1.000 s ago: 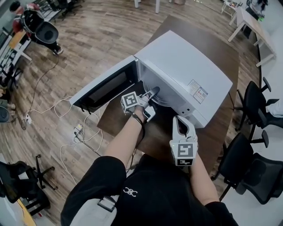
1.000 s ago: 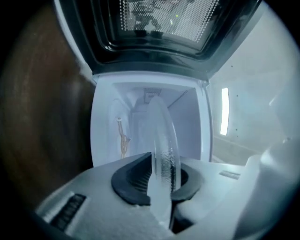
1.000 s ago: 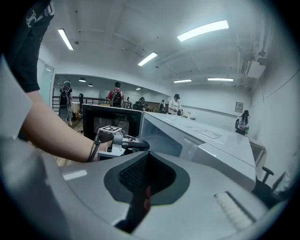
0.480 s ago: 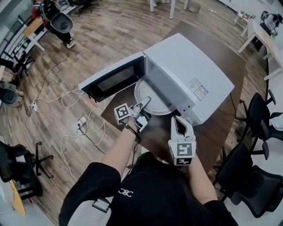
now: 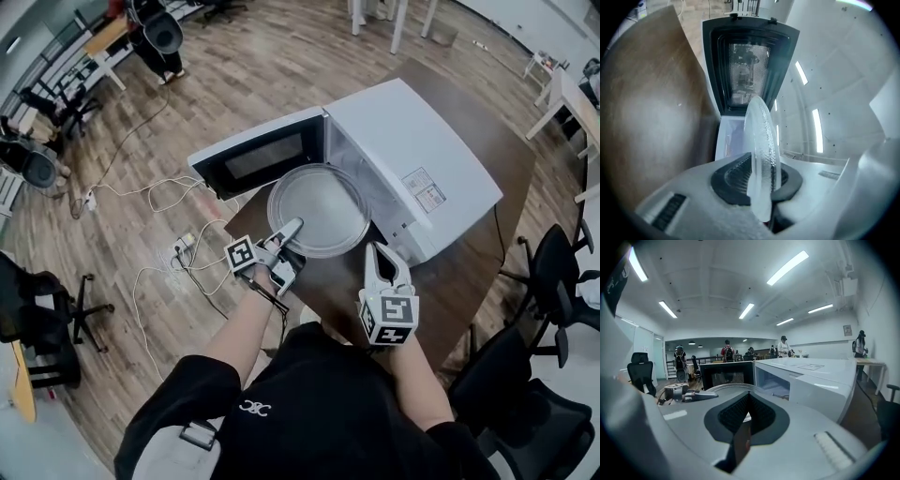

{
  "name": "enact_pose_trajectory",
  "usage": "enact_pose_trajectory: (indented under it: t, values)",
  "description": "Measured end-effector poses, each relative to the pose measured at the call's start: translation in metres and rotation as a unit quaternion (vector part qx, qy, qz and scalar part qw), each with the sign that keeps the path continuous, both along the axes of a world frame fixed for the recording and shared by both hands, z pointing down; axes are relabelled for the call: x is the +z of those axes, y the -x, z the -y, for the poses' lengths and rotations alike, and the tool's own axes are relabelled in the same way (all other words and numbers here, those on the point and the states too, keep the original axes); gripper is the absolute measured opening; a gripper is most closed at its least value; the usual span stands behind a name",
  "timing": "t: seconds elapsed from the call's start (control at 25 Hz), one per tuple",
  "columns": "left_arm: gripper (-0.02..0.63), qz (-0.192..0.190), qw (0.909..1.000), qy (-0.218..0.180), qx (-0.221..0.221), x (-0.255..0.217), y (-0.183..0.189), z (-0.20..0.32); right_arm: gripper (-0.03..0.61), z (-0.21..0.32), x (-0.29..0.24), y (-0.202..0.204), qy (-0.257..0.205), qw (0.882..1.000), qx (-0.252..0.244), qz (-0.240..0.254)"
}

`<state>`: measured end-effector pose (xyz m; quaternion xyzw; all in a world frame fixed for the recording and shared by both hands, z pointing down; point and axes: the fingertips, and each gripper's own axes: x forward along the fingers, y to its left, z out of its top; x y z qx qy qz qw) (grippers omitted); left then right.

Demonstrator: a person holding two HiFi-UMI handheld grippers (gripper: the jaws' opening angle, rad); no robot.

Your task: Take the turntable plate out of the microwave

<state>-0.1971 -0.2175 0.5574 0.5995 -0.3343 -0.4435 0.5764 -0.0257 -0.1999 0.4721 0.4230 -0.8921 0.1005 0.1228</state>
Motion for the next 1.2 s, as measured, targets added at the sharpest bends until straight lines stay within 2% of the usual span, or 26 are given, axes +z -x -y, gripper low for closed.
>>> enact_pose_trajectory:
  t: [0.24, 0.4, 0.72, 1.0, 1.2]
  values:
    - [0.038, 0.005, 0.9999, -0.012, -0.001, -0.026, 0.004, -0.027, 0.006, -0.003, 0.004, 0.001, -0.002, 0.999, -0.018, -0.032]
    - [0.038, -0.003, 0.9998, -0.018, -0.011, -0.036, 0.007, -0.037, 0.006, -0.005, 0.002, 0.0, -0.004, 0.999, -0.019, -0.028]
    - [0.038, -0.002, 0.9997, -0.011, -0.022, -0.032, 0.011, -0.043, 0.006, -0.008, 0.0, -0.001, -0.009, 0.999, -0.027, -0.021]
    - [0.038, 0.003, 0.9999, -0.008, -0.013, -0.03, 0.007, -0.043, 0.006, -0.008, -0.003, -0.002, -0.012, 0.999, -0.028, -0.023]
    - [0.038, -0.007, 0.9997, -0.007, -0.021, -0.023, 0.007, -0.041, 0.006, -0.007, 0.001, -0.003, -0.013, 0.999, -0.026, -0.024]
